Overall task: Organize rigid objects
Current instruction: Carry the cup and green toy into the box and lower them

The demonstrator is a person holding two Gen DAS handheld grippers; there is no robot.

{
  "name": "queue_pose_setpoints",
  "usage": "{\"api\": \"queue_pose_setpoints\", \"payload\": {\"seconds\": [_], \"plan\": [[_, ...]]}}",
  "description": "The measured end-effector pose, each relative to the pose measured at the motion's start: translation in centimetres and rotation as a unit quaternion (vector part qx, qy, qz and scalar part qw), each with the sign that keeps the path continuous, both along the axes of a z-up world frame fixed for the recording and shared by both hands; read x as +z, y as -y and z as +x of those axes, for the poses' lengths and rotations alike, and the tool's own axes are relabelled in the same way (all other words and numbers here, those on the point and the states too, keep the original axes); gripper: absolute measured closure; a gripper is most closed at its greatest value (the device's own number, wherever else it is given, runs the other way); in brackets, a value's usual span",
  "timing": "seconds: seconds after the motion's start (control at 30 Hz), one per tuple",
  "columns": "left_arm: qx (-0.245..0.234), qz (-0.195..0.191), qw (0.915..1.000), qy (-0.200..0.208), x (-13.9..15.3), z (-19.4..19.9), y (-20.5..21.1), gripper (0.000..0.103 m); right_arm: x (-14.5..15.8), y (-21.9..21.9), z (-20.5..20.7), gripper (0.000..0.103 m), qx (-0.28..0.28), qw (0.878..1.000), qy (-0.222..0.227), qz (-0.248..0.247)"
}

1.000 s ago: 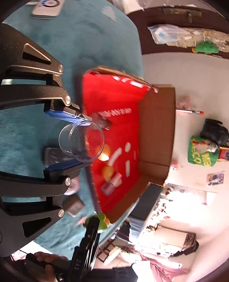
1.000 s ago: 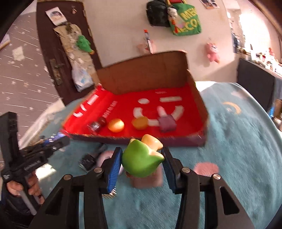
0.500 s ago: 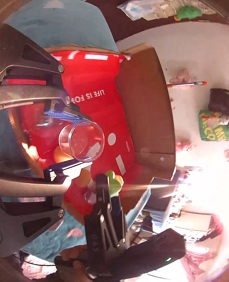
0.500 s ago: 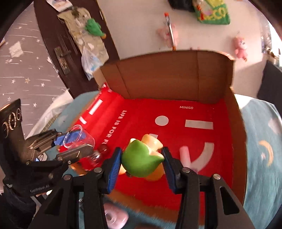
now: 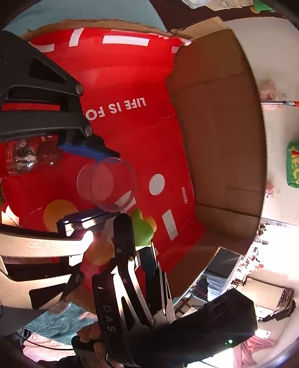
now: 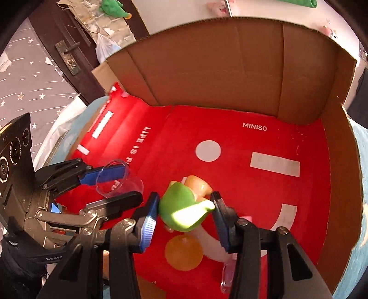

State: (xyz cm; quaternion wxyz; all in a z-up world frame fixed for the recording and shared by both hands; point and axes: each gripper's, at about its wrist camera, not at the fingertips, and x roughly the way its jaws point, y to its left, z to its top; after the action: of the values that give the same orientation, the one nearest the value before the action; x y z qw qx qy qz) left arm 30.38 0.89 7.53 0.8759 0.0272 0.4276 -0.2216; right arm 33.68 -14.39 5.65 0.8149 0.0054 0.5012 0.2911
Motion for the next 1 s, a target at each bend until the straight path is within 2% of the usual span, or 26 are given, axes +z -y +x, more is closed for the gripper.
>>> {"api": "queue_pose_setpoints", "payload": {"seconds": [0.2,0.5,1.0], "plan": [[0.007,-0.016,0.9996,-0.022,-0.6,0.7,-0.3,0.065,-0.7,-0.5,0.9,0.054,0.008,1.000,-0.016,-0.004],[0.004,0.011,0.9979,-0.063,-1.8,1.4,0.1,0.065,-1.4,-1.0,1.4,0.054,0.010,0.999,-0.025,-0.018],[-0.006,0.043,0.9974,-0.058,-2.5,1.9,1.0,0.065,-1.6,-1.1,1.3,0.054,0.010,0.999,-0.027,-0.016]]}}
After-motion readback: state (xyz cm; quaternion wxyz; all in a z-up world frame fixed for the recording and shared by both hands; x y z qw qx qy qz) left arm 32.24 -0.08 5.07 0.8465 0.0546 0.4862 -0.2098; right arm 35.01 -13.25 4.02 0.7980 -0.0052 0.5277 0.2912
